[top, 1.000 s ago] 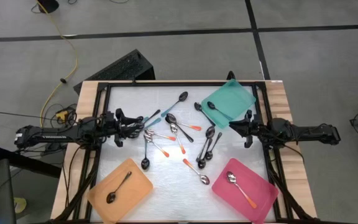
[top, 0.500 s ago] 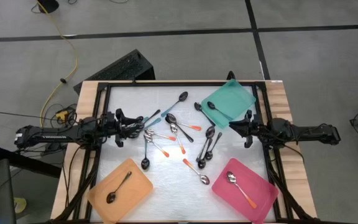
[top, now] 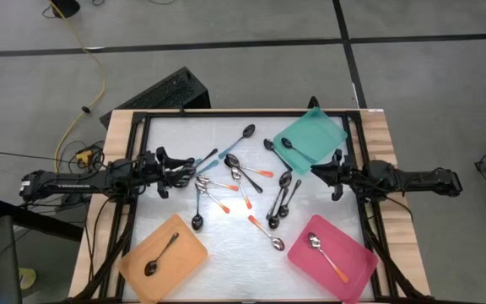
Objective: Sort silverware by color (type)
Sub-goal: Put the blue spoon into the blue bin
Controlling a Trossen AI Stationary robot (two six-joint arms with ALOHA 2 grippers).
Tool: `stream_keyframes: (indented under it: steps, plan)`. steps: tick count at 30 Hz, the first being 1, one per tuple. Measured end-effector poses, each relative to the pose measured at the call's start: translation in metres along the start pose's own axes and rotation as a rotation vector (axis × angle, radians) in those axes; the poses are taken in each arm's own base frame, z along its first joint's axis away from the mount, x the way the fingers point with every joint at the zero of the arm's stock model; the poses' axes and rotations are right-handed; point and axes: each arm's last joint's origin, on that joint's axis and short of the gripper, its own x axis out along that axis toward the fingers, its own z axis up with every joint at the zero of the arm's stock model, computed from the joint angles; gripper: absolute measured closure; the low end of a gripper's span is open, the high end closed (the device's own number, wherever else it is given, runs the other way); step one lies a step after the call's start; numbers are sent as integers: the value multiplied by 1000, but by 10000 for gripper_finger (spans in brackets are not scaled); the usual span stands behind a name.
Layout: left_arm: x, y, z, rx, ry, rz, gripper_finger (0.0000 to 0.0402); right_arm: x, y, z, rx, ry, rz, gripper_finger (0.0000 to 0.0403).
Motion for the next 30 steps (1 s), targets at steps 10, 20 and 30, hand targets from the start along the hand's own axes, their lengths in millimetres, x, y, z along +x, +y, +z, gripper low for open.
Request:
stream_keyframes:
  steps: [10,20,30]
  plan:
    - [0,0,0,-1,0,8,225,0,0,0,-2,4,-1,322]
    - [0,0,-1,0,4,9,225,0,0,0,-4,5,-1,322]
    - [0,2,-2,-11,16,39,225,0,0,-1,-5,9,-3,322]
